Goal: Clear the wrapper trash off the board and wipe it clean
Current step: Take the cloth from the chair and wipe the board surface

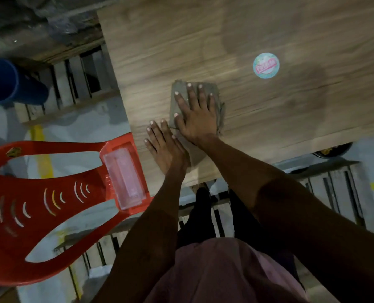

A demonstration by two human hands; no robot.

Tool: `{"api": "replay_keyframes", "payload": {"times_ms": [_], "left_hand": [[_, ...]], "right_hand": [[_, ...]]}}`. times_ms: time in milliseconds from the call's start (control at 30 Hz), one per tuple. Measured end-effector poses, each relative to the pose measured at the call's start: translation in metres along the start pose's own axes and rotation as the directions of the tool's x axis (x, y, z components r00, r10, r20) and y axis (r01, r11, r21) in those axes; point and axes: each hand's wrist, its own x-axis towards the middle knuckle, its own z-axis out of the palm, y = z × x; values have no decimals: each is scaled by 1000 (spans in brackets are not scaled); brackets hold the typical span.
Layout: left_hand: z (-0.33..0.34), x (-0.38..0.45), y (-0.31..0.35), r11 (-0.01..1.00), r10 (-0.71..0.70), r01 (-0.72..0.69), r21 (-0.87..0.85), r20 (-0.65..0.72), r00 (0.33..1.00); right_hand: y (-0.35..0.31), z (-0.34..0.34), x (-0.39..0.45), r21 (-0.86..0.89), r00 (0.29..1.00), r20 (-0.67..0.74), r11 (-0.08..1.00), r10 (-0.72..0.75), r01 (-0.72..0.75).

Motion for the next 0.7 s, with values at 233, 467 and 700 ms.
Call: {"api": "replay_keyframes", "payload": {"times_ms": [233, 467, 700], "left_hand": [[1, -2, 16, 996, -88, 88, -27, -16, 996], [0, 0, 15, 996, -90, 91, 11, -10, 996], [2, -6, 26, 996, -49, 48, 75, 1, 999]], "right_hand": [[13, -5, 17, 1, 968, -80, 971, 240, -241], [-21, 3, 33, -12, 998, -15, 998, 64, -64], [27, -17, 52, -40, 972, -60, 972, 227, -230]]}}
